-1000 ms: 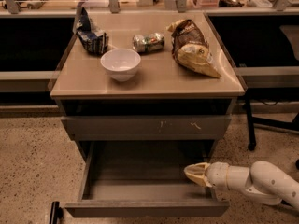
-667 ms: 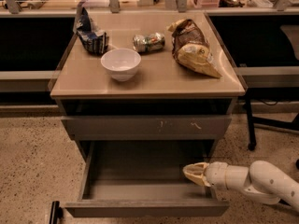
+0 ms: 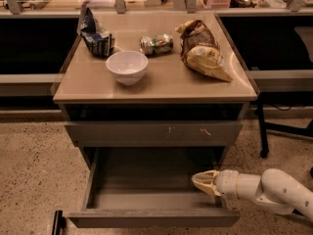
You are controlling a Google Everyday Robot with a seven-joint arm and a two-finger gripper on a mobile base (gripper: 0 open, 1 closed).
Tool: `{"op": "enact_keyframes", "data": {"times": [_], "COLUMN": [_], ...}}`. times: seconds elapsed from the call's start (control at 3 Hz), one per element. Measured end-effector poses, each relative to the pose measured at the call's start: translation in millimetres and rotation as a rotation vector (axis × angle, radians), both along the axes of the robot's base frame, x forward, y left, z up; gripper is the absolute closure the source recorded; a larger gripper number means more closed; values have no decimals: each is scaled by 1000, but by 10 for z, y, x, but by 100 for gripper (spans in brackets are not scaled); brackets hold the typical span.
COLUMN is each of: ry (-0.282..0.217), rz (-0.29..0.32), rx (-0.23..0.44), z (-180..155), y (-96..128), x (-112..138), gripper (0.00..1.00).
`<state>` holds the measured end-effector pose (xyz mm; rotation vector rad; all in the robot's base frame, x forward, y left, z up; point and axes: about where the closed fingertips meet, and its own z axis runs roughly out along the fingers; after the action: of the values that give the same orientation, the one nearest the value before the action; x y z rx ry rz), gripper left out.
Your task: Open middle drawer
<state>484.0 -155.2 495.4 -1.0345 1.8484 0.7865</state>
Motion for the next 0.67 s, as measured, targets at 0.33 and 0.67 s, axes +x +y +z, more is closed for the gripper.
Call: {"op": "enact_keyframes", "data": {"times": [0.33, 0.67], "ry": [0, 0], "rz": [0, 0], "rx": [0, 0], "z": [0, 0], "y": [0, 1], "x": [0, 0], "gripper": [11, 0]}}
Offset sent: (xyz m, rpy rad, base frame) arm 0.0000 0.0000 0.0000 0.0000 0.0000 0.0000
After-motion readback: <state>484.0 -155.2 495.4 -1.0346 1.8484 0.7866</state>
